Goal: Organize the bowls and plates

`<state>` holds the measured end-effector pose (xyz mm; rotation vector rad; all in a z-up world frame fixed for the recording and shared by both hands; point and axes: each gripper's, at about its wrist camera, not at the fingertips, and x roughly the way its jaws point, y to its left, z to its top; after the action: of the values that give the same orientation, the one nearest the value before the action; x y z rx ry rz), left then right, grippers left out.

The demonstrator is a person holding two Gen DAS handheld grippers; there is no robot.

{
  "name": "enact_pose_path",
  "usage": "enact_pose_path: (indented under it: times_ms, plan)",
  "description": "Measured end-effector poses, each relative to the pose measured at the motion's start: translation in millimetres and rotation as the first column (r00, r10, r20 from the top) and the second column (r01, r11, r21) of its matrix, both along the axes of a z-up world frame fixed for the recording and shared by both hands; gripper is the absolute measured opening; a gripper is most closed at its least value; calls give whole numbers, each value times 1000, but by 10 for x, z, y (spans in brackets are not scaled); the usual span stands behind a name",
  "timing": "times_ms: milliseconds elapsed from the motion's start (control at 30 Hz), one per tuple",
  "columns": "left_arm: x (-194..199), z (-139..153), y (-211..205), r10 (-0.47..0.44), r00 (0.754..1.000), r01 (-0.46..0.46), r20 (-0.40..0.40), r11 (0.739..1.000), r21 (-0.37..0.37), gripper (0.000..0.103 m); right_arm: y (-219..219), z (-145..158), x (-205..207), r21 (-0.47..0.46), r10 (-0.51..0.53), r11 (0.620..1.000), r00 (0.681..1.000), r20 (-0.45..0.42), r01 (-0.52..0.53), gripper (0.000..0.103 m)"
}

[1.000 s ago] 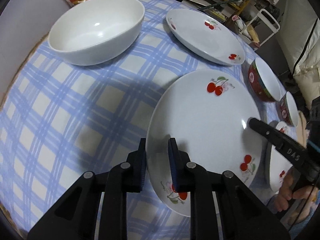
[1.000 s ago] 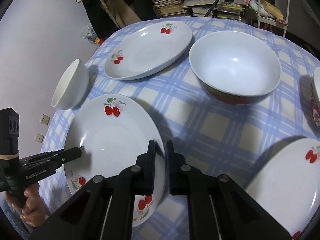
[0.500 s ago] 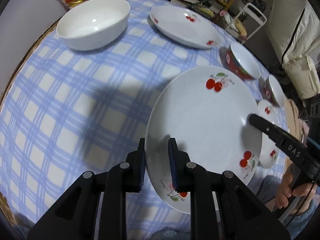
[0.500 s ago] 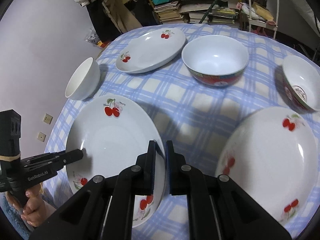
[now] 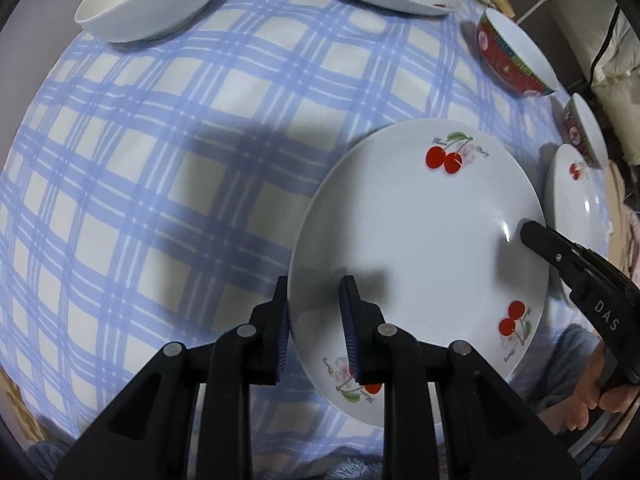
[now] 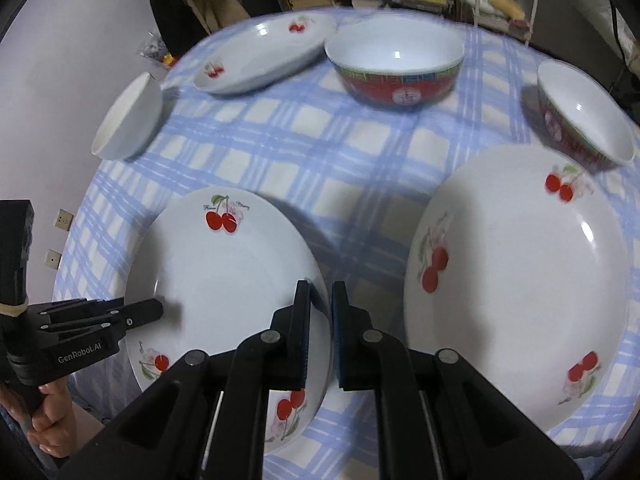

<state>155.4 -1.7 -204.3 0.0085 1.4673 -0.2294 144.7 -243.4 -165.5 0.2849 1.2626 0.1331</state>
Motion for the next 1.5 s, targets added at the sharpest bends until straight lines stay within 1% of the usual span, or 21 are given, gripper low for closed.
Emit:
enact_pose_path:
  times_ms: [67, 167, 333, 400, 500, 600, 633, 700, 733, 767, 800, 833, 900, 933, 1000, 1033, 1067, 1100, 1167, 1267, 1500]
  plan:
    - [4, 3, -5, -2, 1000, 2, 4, 1000, 3, 23, 34, -44, 6, -20, 10, 1000, 1000, -8, -10, 13]
    - [4, -1, 19, 2, 1000, -2, -1, 1000, -5, 23, 44, -23, 15, -34, 17, 999, 1000, 6, -17, 13]
    - [-15, 22, -10, -20, 1000, 20, 20, 1000, 24, 24, 44, -70, 41, -38, 16, 999, 1000, -19, -17, 14]
    - [-4, 28, -110, -21, 999, 20, 25, 999, 33, 24, 55, -57, 40, -47, 27, 998, 999, -22, -28, 14]
    - [-32, 98, -170, -20, 997, 15, 69, 997, 80, 25, 74, -20, 51, -58, 33, 998, 999, -18, -34, 14]
    - [-62, 188, -221, -30, 994, 18, 104, 994, 111, 27, 41, 89, 48, -53, 32, 998, 999, 14, -31, 15]
    - [-79, 230, -244, -36, 992, 21, 123, 992, 124, 28, 19, 147, 44, -58, 30, 998, 999, 30, -28, 15]
    - [-115, 346, -309, -70, 982, 44, 175, 988, 146, 38, -26, 251, 35, -70, 24, 997, 998, 60, -20, 15]
    - [-130, 402, -340, -83, 977, 54, 199, 987, 148, 47, -64, 322, 28, -77, 23, 997, 997, 76, -17, 16]
    - [-145, 467, -389, -102, 969, 68, 224, 986, 155, 50, -100, 377, 23, -79, 22, 997, 996, 88, -15, 18]
    - [-155, 528, -438, -115, 962, 77, 248, 984, 160, 50, -143, 432, 18, -80, 19, 997, 995, 99, -11, 25]
    - [-161, 589, -503, -131, 954, 88, 270, 982, 166, 52, -197, 493, 13, -83, 13, 997, 994, 111, -3, 29]
    - [-143, 669, -663, -163, 942, 110, 295, 976, 187, 57, -317, 617, 10, -96, -5, 995, 990, 138, 19, 46]
    - [-123, 690, -706, -172, 938, 115, 302, 974, 197, 62, -374, 668, 5, -98, -12, 995, 989, 148, 27, 48]
    - [-115, 767, -790, -195, 926, 128, 324, 968, 218, 65, -523, 776, -12, -95, -30, 994, 986, 167, 47, 58]
    - [-101, 799, -860, -207, 921, 134, 331, 964, 231, 71, -589, 817, -24, -89, -41, 994, 984, 173, 57, 62]
    - [-72, 812, -859, -216, 918, 140, 333, 961, 239, 77, -665, 859, -38, -80, -53, 994, 982, 180, 69, 72]
    - [-73, 838, -903, -223, 916, 145, 333, 959, 243, 79, -764, 900, -64, -68, -67, 994, 980, 186, 81, 83]
    - [-99, 872, -998, -227, 916, 151, 329, 959, 241, 85, -895, 953, -102, -53, -82, 994, 977, 198, 94, 95]
    - [-24, 850, -1115, -234, 916, 162, 325, 959, 234, 87, -1155, 1014, -163, -46, -123, 990, 968, 219, 136, 103]
    - [10, 809, -1588, -294, 902, 232, 317, 947, 221, 87, -1689, 984, -246, -80, -155, 981, 967, 202, 174, 103]
